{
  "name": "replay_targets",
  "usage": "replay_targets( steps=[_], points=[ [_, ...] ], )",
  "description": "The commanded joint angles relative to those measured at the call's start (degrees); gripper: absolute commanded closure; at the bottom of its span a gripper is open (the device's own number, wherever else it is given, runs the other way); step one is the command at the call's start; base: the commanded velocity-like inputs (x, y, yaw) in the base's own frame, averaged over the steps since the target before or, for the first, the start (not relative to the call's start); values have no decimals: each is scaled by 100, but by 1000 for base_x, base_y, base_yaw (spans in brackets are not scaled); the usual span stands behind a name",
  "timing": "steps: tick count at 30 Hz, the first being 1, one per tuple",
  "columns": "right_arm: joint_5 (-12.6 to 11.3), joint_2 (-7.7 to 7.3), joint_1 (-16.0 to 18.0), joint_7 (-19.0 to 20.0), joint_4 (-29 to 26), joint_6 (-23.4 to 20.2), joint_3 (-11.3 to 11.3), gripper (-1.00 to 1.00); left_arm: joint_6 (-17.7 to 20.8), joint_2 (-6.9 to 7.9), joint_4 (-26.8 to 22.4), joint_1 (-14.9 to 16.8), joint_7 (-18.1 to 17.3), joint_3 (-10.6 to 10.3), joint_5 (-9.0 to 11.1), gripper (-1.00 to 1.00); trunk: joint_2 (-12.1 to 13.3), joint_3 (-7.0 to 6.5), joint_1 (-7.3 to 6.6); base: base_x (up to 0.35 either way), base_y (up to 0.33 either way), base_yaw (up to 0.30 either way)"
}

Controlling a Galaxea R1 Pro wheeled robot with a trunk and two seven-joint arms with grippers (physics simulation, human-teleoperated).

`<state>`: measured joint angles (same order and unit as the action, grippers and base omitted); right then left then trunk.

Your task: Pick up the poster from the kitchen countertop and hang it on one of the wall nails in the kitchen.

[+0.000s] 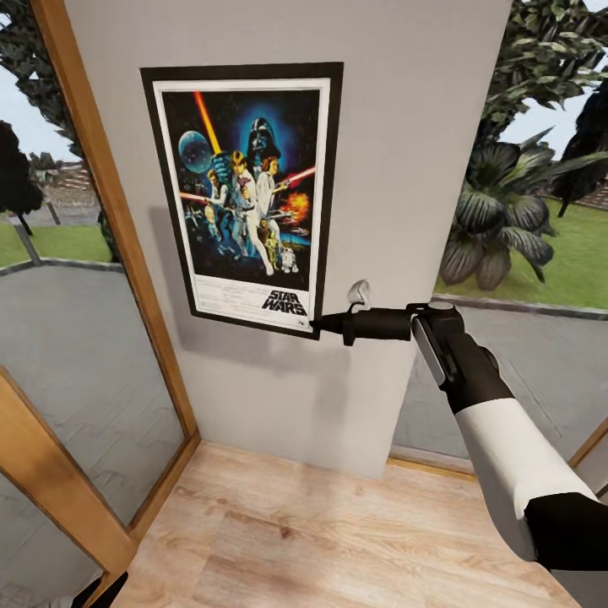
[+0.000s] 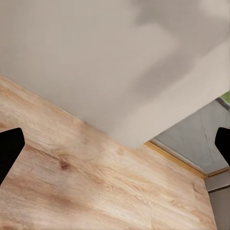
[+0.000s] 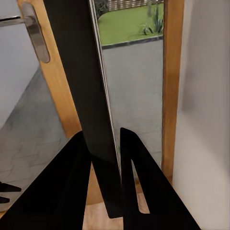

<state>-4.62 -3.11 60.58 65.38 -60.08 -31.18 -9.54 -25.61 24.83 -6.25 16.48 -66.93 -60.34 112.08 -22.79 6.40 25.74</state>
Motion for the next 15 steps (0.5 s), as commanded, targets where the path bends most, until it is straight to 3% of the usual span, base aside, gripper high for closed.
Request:
replay_targets(
  steps=[1,15],
  points=[
    [-57,-6,8,-4,-1,-67,-13,100,-23,4,-7,4,-8,-49,51,-100,-13,13,4,10,0,0],
    [-57,1,15,-25,5,-72,-13,100,-23,4,-1,4,-4,-49,57,-100,-13,13,4,1,0,0]
  ],
)
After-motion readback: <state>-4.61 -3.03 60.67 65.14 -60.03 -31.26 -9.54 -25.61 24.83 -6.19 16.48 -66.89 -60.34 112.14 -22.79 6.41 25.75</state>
